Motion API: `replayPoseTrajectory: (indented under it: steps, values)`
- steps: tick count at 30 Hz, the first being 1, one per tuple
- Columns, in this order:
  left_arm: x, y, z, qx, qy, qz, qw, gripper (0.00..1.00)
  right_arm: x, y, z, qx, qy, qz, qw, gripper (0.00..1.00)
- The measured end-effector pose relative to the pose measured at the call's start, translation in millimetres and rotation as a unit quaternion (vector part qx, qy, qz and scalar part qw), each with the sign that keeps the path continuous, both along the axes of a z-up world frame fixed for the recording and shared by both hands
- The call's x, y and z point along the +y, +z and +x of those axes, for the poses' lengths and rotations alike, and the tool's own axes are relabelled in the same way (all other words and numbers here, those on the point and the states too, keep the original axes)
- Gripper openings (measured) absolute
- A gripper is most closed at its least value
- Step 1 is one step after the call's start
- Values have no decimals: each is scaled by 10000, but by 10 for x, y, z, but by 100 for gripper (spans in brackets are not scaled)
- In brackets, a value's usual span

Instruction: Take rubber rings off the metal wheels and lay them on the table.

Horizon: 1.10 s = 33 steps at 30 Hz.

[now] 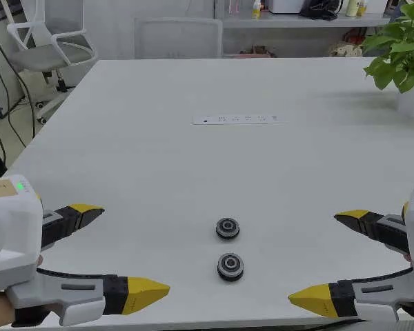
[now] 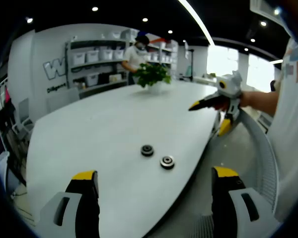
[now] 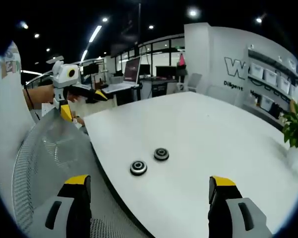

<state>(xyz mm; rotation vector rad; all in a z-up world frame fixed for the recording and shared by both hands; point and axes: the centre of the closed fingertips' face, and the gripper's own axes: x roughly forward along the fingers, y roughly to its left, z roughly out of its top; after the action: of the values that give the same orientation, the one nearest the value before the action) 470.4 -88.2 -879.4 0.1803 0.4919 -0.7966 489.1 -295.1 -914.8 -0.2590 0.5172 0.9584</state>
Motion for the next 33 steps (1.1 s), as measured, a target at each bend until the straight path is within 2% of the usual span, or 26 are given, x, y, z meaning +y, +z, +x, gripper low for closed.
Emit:
replayPoseTrajectory:
  steps: [33]
  values:
    - [15,-23,30,-14,2,66,10000,95,-4,-42,11,41,52,-20,10000,99]
